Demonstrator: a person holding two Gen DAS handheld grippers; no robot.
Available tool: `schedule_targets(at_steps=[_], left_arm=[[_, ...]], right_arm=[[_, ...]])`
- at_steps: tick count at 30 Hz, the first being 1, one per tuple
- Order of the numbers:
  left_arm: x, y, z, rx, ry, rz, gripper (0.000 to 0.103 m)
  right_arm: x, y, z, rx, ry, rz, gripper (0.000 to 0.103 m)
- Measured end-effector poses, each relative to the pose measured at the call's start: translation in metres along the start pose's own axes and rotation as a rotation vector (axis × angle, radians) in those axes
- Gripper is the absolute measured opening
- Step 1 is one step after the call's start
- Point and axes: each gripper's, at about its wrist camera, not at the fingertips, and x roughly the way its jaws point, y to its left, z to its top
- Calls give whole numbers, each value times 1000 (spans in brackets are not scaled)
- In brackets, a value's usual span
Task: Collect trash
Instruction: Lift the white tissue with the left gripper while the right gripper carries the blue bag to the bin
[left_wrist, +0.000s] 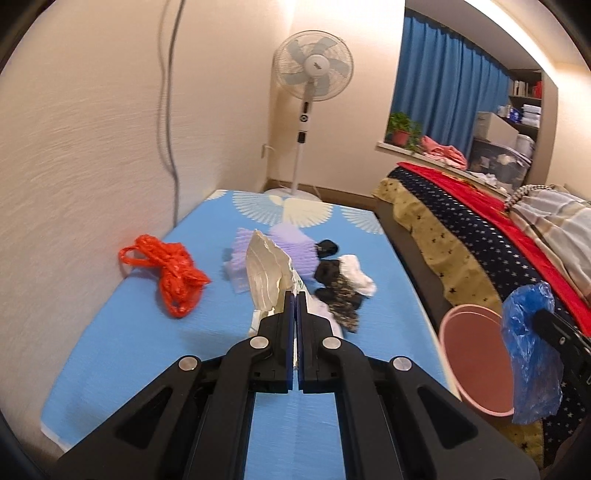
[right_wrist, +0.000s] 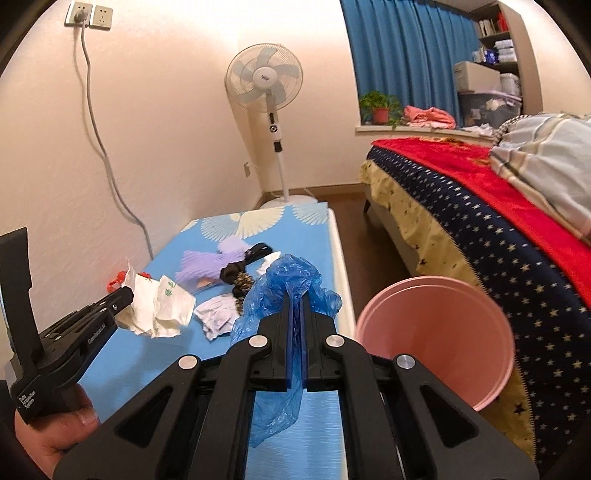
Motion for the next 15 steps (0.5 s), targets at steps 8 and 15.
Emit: schedule_targets(at_steps=[8,15], left_arm=[[-1,-21,-2,36,-2,-56,1],[1,-34,-3,56,-2,-87,1]], right_arm=[[-11,-21,3,21,-23,-59,3],[-12,-42,8,46,-37,-106,3]])
